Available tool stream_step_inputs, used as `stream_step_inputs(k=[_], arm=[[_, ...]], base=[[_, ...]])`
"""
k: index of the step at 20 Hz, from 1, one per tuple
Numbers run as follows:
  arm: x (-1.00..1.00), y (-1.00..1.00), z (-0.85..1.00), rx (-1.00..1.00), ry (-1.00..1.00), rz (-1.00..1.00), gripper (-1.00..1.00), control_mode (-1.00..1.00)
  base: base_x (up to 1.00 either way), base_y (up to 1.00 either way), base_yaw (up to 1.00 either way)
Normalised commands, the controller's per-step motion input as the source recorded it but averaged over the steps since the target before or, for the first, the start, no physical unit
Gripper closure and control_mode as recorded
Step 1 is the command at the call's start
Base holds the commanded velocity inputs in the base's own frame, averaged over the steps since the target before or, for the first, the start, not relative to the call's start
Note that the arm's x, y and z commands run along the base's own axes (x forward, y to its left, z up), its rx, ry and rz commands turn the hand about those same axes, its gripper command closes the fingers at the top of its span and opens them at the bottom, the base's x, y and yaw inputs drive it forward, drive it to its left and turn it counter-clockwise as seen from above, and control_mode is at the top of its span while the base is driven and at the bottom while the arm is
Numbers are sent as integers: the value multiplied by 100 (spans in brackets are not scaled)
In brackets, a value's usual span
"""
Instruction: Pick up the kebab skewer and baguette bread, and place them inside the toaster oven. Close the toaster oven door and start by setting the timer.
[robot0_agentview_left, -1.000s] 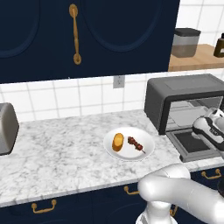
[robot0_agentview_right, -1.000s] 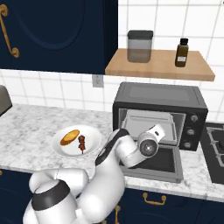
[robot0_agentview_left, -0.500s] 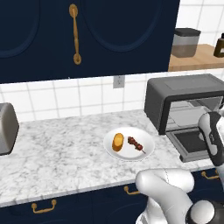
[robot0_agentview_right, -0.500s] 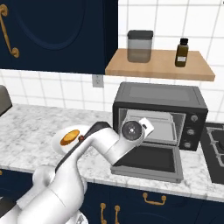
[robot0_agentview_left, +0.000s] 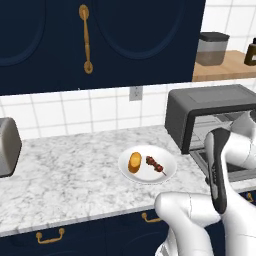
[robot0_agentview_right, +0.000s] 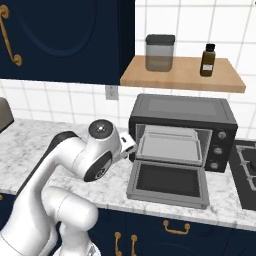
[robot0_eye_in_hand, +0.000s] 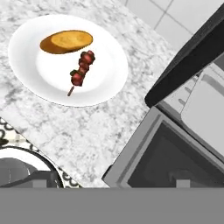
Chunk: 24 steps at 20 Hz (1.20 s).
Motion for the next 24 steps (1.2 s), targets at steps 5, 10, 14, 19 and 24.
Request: stream_step_inputs(k=[5,10,14,19,24], arm=[[14,100,0,13,16,-12,-100,-100],[23,100,-6,7,11,-20,-100,-100],[42,52,-42,0,11,-7,-100,-100],[38,6,-33,0,12,0,-100,-100],[47,-10,-13,0,5,0,-100,-100]], base=[[0,0,0],[0,0,0],[0,0,0],[0,0,0],[0,0,0]])
